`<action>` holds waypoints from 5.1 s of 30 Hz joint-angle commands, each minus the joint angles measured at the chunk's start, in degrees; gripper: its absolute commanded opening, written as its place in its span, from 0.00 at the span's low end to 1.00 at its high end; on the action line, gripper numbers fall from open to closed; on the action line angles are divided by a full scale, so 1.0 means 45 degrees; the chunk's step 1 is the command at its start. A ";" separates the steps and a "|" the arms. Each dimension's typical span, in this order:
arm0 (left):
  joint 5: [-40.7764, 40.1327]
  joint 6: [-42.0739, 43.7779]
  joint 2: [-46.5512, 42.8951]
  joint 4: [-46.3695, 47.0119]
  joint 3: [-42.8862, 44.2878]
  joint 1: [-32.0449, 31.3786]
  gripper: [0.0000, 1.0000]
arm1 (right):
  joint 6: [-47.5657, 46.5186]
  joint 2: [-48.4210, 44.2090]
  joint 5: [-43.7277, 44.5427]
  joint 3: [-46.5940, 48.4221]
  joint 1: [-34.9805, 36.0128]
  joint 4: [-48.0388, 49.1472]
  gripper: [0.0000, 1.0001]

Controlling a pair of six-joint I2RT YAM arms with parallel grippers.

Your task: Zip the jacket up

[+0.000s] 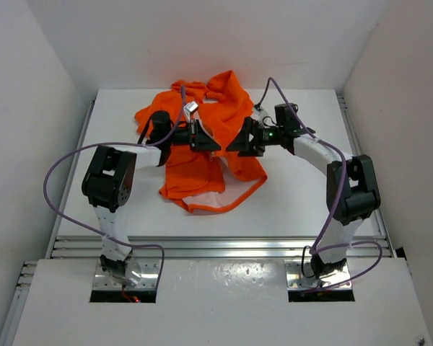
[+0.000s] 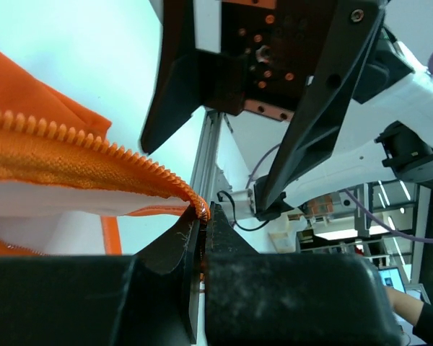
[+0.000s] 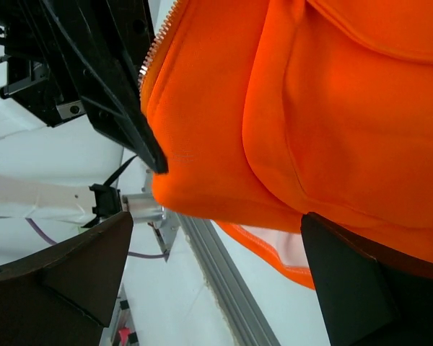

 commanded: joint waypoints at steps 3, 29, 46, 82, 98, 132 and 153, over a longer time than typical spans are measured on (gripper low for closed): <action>-0.0063 -0.0967 0.0116 0.1655 0.0554 -0.0250 0.00 | 0.0781 0.0563 -0.0600 0.0529 0.0526 0.1464 1.00; -0.0435 -0.0498 0.0604 0.0659 0.1042 -0.0602 0.00 | 0.1797 0.0779 -0.1010 0.0803 0.1074 0.2773 0.14; -0.1490 0.1984 -0.0372 -0.2780 0.0866 -0.0113 0.24 | 0.1290 -0.0178 -0.1420 -0.0311 0.0799 0.3183 0.00; 0.0074 0.2392 0.0526 -0.4165 0.1882 -0.0367 0.33 | -0.2030 -0.0413 -0.1069 0.0568 0.1484 0.0274 0.00; 0.0190 0.1435 -0.0216 -0.1335 0.1120 -0.0367 0.00 | 0.1758 -0.0511 -0.0991 -0.0331 0.0956 0.2615 0.70; -0.0689 0.0341 0.0135 -0.0747 0.1354 -0.0602 0.00 | 0.3125 0.0114 -0.0073 -0.1092 0.1151 0.4140 0.41; -0.0689 0.0341 0.0370 -0.0747 0.1726 -0.0836 0.00 | 0.3047 0.0642 0.0103 -0.0564 0.1191 0.3359 0.32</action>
